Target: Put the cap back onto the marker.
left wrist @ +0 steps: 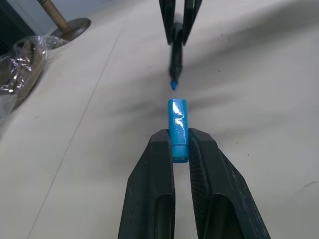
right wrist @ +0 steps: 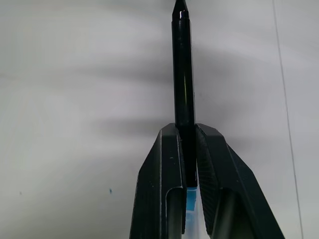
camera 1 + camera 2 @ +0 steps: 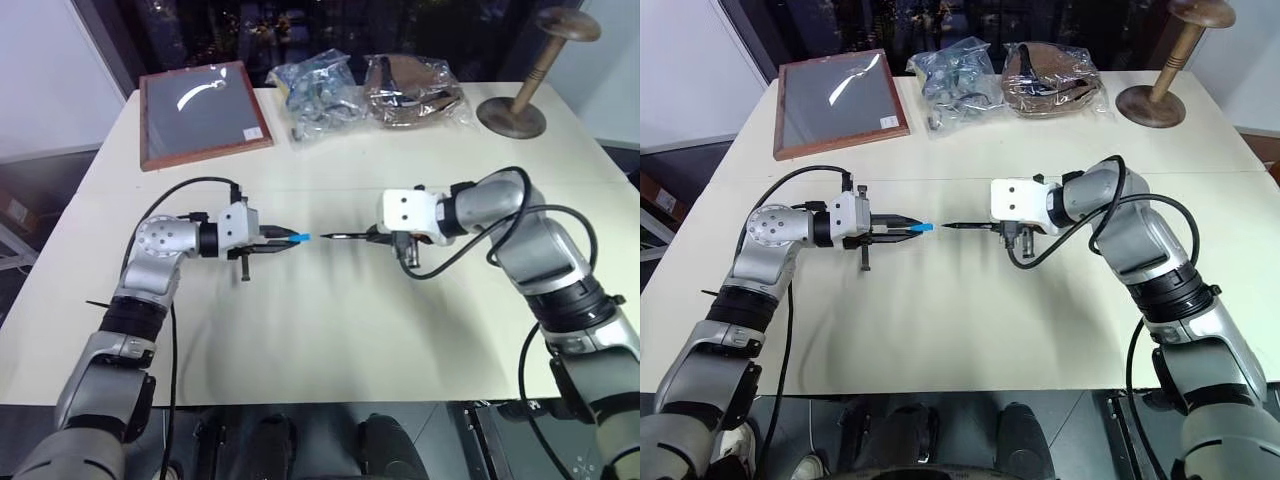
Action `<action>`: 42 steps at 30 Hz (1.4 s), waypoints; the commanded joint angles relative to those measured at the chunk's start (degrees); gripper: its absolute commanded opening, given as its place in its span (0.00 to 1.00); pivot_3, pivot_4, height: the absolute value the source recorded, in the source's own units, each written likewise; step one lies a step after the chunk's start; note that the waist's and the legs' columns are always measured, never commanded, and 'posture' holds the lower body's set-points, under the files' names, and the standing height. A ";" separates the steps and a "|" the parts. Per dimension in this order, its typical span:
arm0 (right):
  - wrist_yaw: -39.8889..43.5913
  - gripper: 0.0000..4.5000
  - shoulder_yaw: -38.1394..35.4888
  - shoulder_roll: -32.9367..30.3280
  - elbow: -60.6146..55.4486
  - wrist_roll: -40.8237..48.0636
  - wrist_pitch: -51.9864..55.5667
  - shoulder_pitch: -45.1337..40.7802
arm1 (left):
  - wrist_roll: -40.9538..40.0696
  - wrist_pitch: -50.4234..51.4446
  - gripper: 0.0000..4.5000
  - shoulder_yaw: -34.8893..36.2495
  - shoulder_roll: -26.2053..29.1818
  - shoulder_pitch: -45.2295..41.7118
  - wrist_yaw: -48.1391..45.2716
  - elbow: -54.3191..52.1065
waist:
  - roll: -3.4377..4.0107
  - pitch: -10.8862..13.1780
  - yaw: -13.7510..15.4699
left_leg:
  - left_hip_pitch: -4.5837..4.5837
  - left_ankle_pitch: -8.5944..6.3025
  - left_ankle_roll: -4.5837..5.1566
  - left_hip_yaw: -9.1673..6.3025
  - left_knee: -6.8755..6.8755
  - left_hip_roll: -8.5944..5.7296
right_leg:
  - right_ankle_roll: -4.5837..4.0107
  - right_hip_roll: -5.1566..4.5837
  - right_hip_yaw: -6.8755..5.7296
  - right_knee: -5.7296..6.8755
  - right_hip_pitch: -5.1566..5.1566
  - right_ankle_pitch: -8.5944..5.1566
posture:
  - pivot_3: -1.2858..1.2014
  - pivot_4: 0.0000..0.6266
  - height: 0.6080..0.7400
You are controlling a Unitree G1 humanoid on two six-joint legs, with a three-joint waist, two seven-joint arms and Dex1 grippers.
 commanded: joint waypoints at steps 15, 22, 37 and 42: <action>-0.80 0.01 0.20 1.45 -2.49 1.29 1.37 -2.39 | 0.71 -0.37 0.00 0.44 -0.55 -1.04 0.38 -1.40 | 0.00 0.00 -0.05 | 0.00 0.00 0.00 -0.01 0.00 0.00 | 0.00 0.00 0.00 0.03 -0.03 0.00 | 0.52 0.24 1.00; -0.93 0.01 0.40 1.63 -2.57 1.44 1.63 -2.38 | 0.71 0.04 0.00 0.47 -0.65 -1.00 0.36 -1.98 | 0.00 0.00 -0.08 | 0.00 0.00 0.00 -0.01 0.00 0.00 | 0.00 0.00 0.00 0.04 -0.04 0.00 | 0.52 0.24 1.00; -1.00 0.01 0.30 -0.04 -0.72 0.86 -0.49 -1.75 | 0.52 0.97 0.00 0.79 1.46 1.28 -0.20 -5.18 | 0.00 0.00 -0.08 | 0.00 0.00 0.00 0.00 0.00 0.00 | 0.00 0.00 0.00 0.05 -0.05 0.00 | 0.52 0.24 1.00; -1.00 0.01 0.61 0.07 -0.55 0.79 -0.68 -1.59 | 0.67 1.37 0.00 0.74 1.53 1.21 0.18 -5.67 | 0.00 0.00 -0.06 | 0.00 0.00 0.00 0.00 0.00 0.00 | 0.00 0.00 0.00 0.06 -0.06 0.00 | 0.52 0.24 1.00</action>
